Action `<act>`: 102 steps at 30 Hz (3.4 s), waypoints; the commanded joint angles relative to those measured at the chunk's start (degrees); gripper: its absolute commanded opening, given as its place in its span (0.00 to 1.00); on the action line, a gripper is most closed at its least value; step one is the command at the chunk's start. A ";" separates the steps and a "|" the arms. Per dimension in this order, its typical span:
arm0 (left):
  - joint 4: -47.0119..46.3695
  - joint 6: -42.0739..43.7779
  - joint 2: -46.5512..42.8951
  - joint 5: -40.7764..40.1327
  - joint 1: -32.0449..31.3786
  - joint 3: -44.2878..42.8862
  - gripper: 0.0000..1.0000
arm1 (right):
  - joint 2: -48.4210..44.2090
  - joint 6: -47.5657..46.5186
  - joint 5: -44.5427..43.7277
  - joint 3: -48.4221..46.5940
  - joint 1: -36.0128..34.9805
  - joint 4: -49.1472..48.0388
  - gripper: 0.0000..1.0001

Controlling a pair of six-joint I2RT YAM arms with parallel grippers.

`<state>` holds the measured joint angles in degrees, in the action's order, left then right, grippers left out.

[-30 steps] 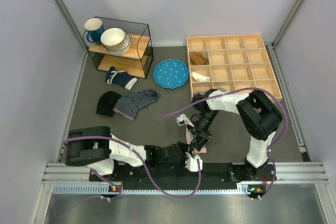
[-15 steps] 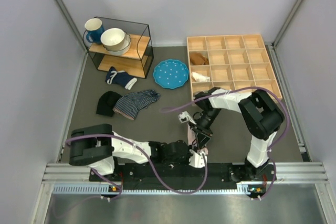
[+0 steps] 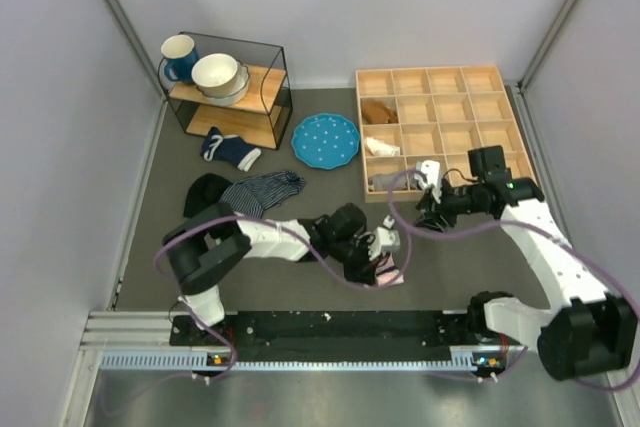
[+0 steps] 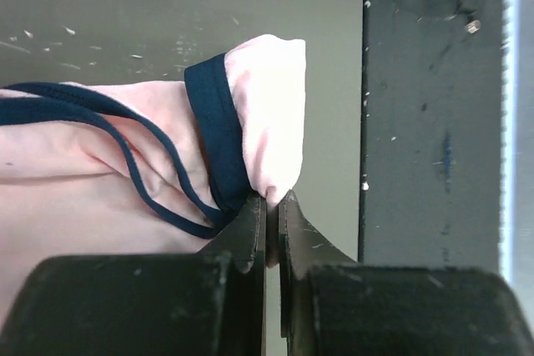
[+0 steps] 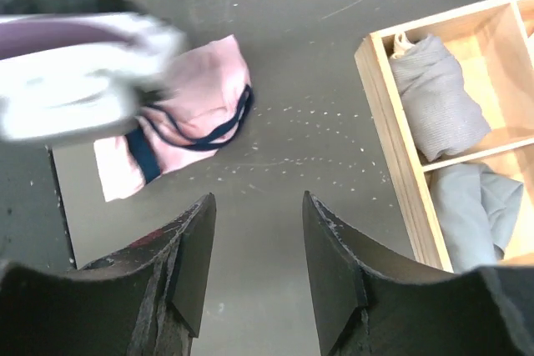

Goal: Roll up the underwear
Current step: Roll the underwear to the center of the board.

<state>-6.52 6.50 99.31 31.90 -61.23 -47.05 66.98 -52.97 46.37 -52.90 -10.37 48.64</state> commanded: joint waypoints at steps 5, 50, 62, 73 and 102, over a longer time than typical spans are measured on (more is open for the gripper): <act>6.26 -13.52 16.26 19.68 13.06 -6.91 0.00 | -16.61 -24.80 12.24 11.42 0.09 7.86 0.61; -10.69 -17.95 -3.40 5.82 19.40 4.31 0.45 | 1.48 -14.80 -24.76 20.74 -36.39 -14.72 0.13; -44.01 6.49 -26.26 1.94 11.24 31.93 0.50 | 9.74 -12.24 -4.28 11.69 -20.22 -0.66 0.11; -16.71 29.69 -16.88 -12.73 -4.59 14.29 0.53 | 21.26 -16.11 1.88 6.24 -11.87 7.34 0.11; 6.26 17.26 2.47 -11.71 -2.25 -6.21 0.00 | 5.90 -11.89 4.52 5.53 1.22 1.30 0.50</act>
<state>-5.76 34.35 100.05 12.82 -67.42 -50.96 83.59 -66.24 46.83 -45.87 -15.99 54.22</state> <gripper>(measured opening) 0.043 0.443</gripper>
